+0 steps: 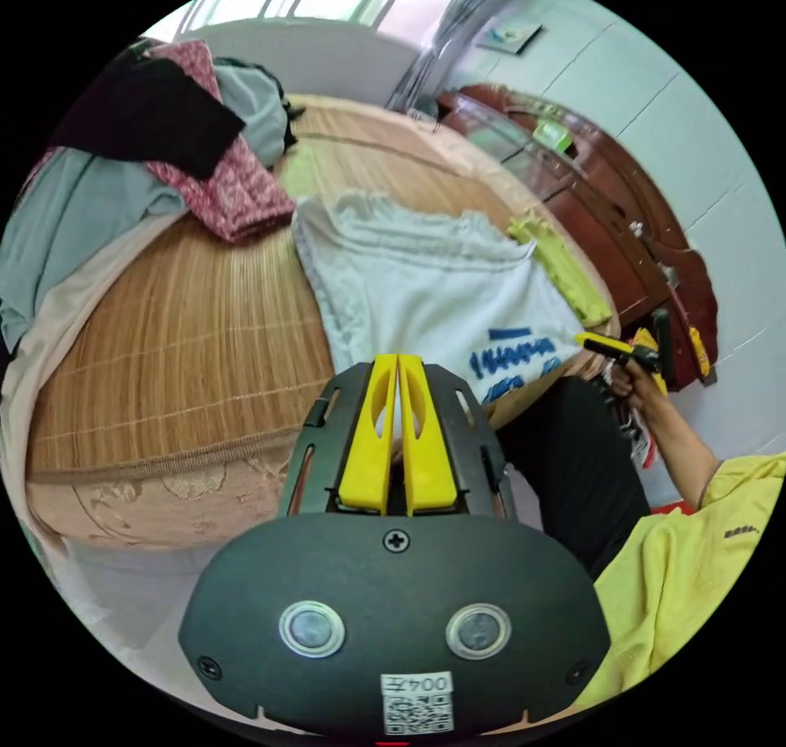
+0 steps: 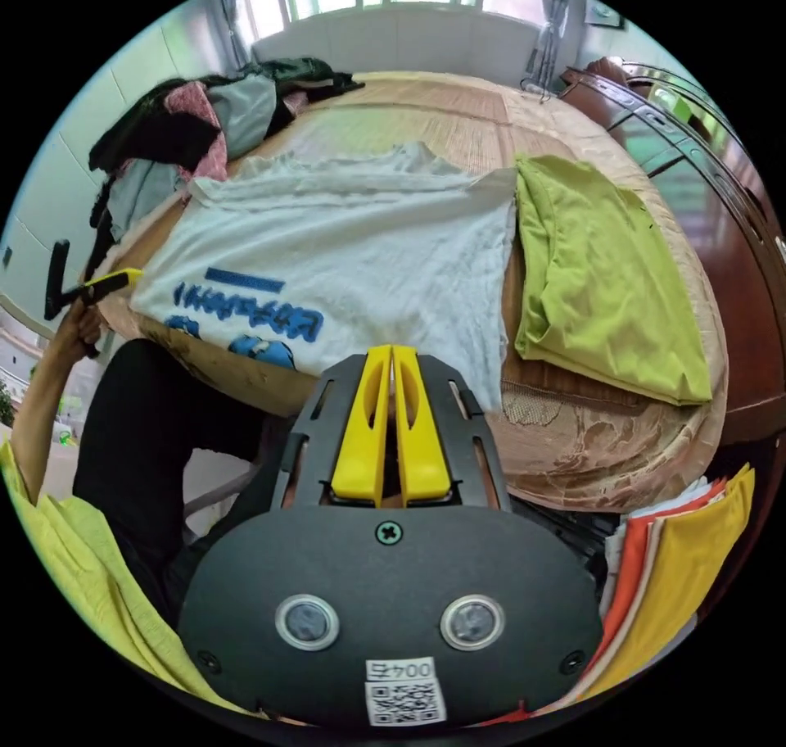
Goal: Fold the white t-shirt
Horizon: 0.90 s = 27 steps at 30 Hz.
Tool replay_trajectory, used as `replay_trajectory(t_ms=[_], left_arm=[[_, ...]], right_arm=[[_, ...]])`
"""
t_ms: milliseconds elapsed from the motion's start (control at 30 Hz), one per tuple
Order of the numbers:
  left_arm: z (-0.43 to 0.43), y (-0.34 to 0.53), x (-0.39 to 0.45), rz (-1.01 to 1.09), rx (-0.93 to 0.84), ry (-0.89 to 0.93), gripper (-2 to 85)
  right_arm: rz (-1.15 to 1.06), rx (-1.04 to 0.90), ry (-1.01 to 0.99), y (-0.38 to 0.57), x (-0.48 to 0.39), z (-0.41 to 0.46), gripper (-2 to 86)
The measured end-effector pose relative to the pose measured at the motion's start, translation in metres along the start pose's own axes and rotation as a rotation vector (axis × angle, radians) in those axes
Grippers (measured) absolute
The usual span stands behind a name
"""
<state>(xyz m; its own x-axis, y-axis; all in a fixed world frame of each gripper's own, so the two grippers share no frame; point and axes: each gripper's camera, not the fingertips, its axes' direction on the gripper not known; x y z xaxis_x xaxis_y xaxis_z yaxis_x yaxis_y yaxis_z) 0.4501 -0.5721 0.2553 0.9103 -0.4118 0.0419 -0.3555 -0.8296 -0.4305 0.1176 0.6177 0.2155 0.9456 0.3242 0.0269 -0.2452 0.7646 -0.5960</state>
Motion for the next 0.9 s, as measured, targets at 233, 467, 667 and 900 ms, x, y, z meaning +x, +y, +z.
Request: replay_trajectory(t_ms=[233, 467, 667, 900], left_arm=[[0.023, -0.031, 0.0, -0.088, 0.135, 0.143, 0.2], [0.073, -0.072, -0.032, -0.136, 0.123, 0.128, 0.1], [0.09, -0.071, -0.08, -0.233, 0.102, 0.193, 0.1], [0.113, -0.092, -0.116, -0.243, 0.016, 0.219, 0.2]], right_arm=[[0.072, 0.21, -0.163, 0.007, -0.038, 0.0, 0.3], [-0.109, 0.135, -0.164, -0.051, -0.098, 0.041, 7.1], [-0.391, -0.009, -0.001, -0.138, -0.154, 0.114, 6.8], [-0.685, -0.145, 0.095, -0.21, -0.205, 0.208, 8.5]])
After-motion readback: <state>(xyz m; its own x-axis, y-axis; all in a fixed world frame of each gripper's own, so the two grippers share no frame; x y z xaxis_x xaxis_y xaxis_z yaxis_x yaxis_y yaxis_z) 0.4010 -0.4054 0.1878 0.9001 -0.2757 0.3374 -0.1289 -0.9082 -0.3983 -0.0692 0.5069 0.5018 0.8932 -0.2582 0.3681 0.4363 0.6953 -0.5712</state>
